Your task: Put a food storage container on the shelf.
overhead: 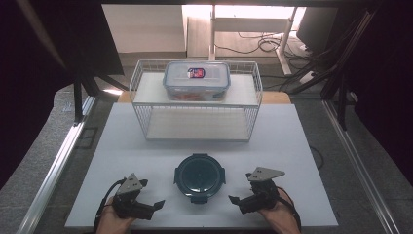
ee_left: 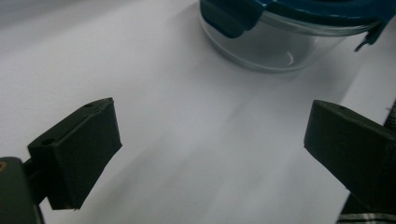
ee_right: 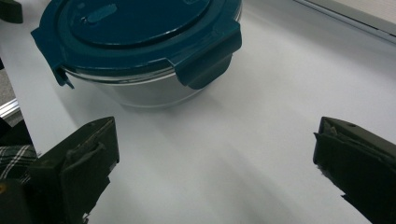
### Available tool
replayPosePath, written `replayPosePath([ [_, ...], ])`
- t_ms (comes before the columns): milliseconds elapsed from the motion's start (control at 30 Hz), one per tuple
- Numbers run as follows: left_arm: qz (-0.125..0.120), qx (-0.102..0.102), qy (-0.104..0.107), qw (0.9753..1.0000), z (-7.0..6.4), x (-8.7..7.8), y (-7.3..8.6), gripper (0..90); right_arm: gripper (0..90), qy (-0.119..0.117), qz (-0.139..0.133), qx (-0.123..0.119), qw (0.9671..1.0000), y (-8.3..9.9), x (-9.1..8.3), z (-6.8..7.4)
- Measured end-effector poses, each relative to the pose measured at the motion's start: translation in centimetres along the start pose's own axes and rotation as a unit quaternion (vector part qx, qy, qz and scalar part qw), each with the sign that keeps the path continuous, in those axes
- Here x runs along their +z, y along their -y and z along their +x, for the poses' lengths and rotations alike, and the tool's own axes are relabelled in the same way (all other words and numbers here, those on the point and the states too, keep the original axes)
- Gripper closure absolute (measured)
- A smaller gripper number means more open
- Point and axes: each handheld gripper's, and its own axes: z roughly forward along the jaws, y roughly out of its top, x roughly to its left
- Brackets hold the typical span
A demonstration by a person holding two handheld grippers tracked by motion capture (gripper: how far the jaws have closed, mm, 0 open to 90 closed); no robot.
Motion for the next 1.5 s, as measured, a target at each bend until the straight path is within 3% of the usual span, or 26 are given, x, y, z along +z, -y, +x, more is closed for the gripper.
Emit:
replayPosePath([
  [133, -0.005, -0.003, 0.011, 0.9999, -0.2, -0.1, -0.6, 2.7, 0.0, 0.001, 0.008, 0.01, 0.9999, -0.5, -0.1, 0.2],
  [233, -0.006, 0.001, 0.024, 0.9997, -0.4, 0.0, -1.8, 1.8, 0.0, -0.015, 0.004, 0.031, 0.9994, -1.1, -0.1, 0.2],
  [333, 0.003, -0.002, 0.035, 0.9994, -0.6, 0.2, -2.8, 0.8, 0.0, -0.021, 0.011, 0.025, 0.9994, -1.7, 0.0, 0.4],
  [400, 0.002, -0.005, 0.063, 0.998, -0.6, 0.5, -4.0, 0.6, 1.5, -0.021, 0.018, 0.019, 0.9994, -2.3, 0.2, 0.7],
  [500, 0.009, 0.007, 0.059, 0.9982, -0.5, 1.0, -5.1, 1.3, 7.7, -0.025, 0.026, 0.017, 0.9992, -3.3, 0.4, 0.7],
  [600, 0.009, 0.007, 0.069, 0.9976, -0.2, 1.7, -6.3, 2.4, 11.7, -0.028, 0.023, 0.026, 0.999, -4.1, 0.7, 0.3],
  [800, 0.023, 0.016, 0.075, 0.9968, 0.2, 3.5, -8.0, 2.2, 11.7, -0.047, 0.02, 0.054, 0.9972, -5.2, 2.0, -0.8],
  [900, 0.029, -0.009, 0.111, 0.9934, 1.0, 5.0, -8.4, 0.0, 9.1, -0.082, 0.035, 0.085, 0.9924, -5.5, 3.4, -1.2],
  [1000, 0.043, -0.021, 0.135, 0.9898, 1.4, 6.0, -8.2, 0.0, 8.8, -0.092, 0.047, 0.094, 0.9902, -5.4, 4.3, -1.2],
  [1100, 0.062, -0.031, 0.163, 0.9842, 1.5, 6.7, -7.7, 1.1, 9.0, -0.109, 0.057, 0.107, 0.9867, -5.3, 5.0, -1.4],
  [1133, 0.062, -0.031, 0.163, 0.9842, 1.5, 6.7, -7.7, 1.8, 9.7, -0.114, 0.061, 0.112, 0.9853, -5.2, 5.1, -1.4],
  [1167, 0.065, -0.048, 0.182, 0.9799, 1.7, 6.8, -7.4, 3.1, 10.7, -0.121, 0.065, 0.117, 0.9835, -5.1, 5.2, -1.5],
  [1200, 0.065, -0.048, 0.182, 0.9799, 1.7, 6.8, -7.4, 4.9, 11.9, -0.13, 0.068, 0.123, 0.9815, -5.0, 5.3, -1.6],
  [1233, 0.062, -0.069, 0.207, 0.9738, 2.0, 6.6, -7.0, 6.5, 14.2, -0.139, 0.069, 0.13, 0.9792, -4.9, 5.4, -1.6],
  [1267, 0.062, -0.069, 0.207, 0.9738, 2.0, 6.6, -7.0, 7.5, 15.8, -0.152, 0.072, 0.137, 0.9762, -4.8, 5.5, -1.7],
  [1300, 0.06, -0.081, 0.208, 0.973, 2.2, 6.3, -6.6, 8.6, 16.2, -0.155, 0.074, 0.14, 0.975, -4.7, 5.5, -1.7],
  [1333, 0.06, -0.081, 0.208, 0.973, 2.2, 6.3, -6.6, 10.4, 17.2, -0.155, 0.072, 0.143, 0.9749, -4.6, 5.5, -1.7],
  [1367, 0.055, -0.101, 0.211, 0.9707, 2.5, 6.1, -6.3, 12.7, 18.9, -0.156, 0.071, 0.146, 0.9742, -4.6, 5.4, -1.8],
  [1467, 0.053, -0.121, 0.205, 0.9697, 2.9, 5.9, -6.1, 22.7, 27.0, -0.17, 0.063, 0.172, 0.9682, -4.3, 5.1, -2.3],
  [1500, 0.052, -0.127, 0.209, 0.9682, 3.0, 5.8, -6.1, 24.5, 29.2, -0.174, 0.061, 0.176, 0.967, -4.1, 5.0, -2.5],
])
